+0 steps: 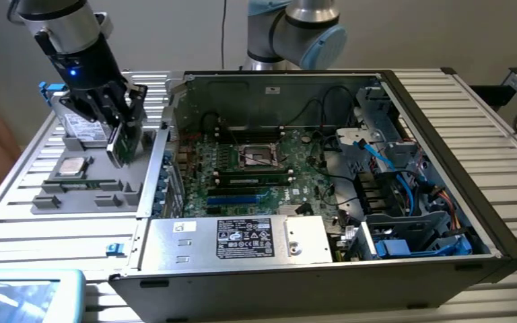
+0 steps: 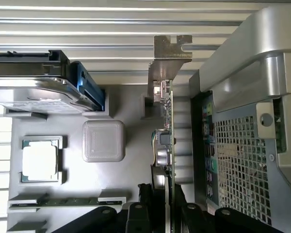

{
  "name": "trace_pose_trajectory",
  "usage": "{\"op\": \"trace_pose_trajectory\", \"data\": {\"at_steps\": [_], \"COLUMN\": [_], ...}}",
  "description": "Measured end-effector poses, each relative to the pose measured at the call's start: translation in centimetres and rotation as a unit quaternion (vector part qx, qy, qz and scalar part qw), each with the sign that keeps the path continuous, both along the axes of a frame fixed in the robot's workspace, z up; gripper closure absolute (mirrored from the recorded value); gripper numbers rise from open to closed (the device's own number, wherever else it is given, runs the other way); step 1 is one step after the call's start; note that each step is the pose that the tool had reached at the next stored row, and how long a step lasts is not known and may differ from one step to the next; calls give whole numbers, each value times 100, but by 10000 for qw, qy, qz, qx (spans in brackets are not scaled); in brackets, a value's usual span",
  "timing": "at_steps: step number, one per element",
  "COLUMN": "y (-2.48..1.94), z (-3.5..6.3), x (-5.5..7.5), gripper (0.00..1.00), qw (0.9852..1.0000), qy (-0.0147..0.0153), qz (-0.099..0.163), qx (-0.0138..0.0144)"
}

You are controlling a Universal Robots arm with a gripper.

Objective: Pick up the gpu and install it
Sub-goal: 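Pick up the gpu and move the gpu toward the slot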

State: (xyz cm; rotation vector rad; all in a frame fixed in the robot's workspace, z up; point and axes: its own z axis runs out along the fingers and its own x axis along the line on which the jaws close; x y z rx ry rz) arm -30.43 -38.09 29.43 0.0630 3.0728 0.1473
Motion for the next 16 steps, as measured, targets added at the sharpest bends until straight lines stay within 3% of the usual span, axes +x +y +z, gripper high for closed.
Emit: {"op": "trace_pose_trajectory", "data": {"at_steps": [16], "y": [-15], "z": [726], "x": [2], "gripper": [71], "qw": [10000], "qy": [6], "qz": [-9], "qx": [0]}}
